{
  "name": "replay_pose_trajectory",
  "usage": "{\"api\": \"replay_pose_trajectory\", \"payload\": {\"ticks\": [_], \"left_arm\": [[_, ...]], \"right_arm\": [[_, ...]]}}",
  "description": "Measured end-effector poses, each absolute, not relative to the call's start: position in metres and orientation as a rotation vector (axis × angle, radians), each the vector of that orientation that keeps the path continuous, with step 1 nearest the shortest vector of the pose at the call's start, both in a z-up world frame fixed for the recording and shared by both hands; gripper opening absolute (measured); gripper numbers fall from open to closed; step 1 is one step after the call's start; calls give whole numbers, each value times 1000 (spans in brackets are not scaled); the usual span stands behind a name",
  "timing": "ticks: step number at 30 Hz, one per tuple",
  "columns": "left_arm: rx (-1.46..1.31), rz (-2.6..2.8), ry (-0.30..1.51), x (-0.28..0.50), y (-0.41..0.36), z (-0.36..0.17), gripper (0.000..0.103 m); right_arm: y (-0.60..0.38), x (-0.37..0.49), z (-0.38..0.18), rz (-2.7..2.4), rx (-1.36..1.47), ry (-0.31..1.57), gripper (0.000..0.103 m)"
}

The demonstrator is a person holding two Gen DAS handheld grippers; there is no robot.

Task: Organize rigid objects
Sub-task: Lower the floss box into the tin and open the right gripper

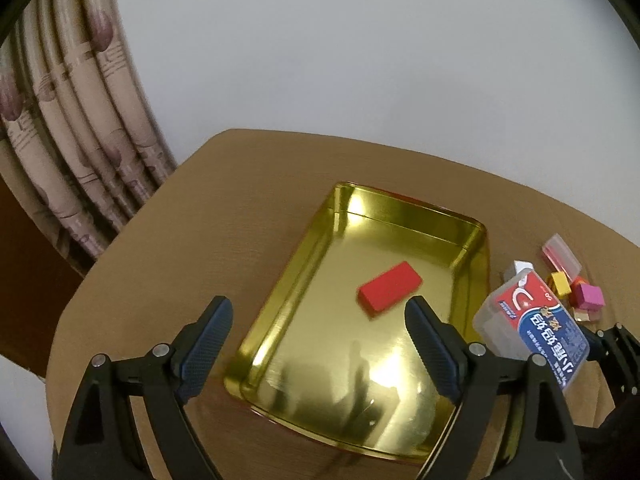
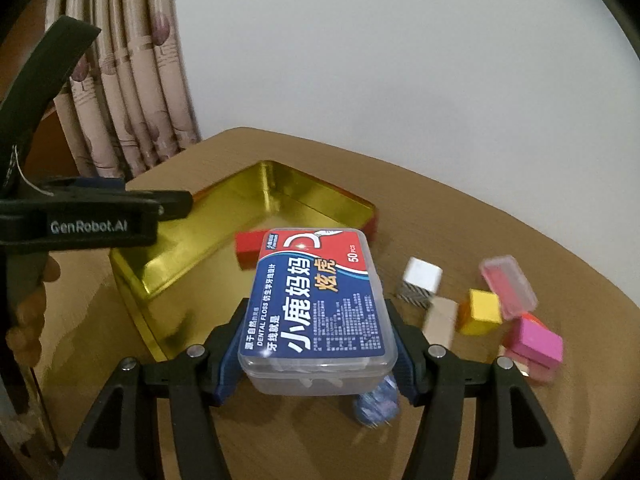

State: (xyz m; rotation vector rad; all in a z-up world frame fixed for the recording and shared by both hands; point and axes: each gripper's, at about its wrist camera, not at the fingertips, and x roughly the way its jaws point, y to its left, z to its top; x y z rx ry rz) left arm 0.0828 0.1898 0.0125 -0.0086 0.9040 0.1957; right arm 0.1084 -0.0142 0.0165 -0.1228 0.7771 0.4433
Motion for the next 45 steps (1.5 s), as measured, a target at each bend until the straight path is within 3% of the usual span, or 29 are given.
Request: {"api": "replay_pose_trajectory", "payload": {"ticks": [36,45], "left_arm": [[-50,269,919,90,222,8,87],[-61,266,901,88,223,12,87]], "right_arm": [[62,152,-31,536,-203,890,63],[51,141,-16,533,-176,846,71]]}}
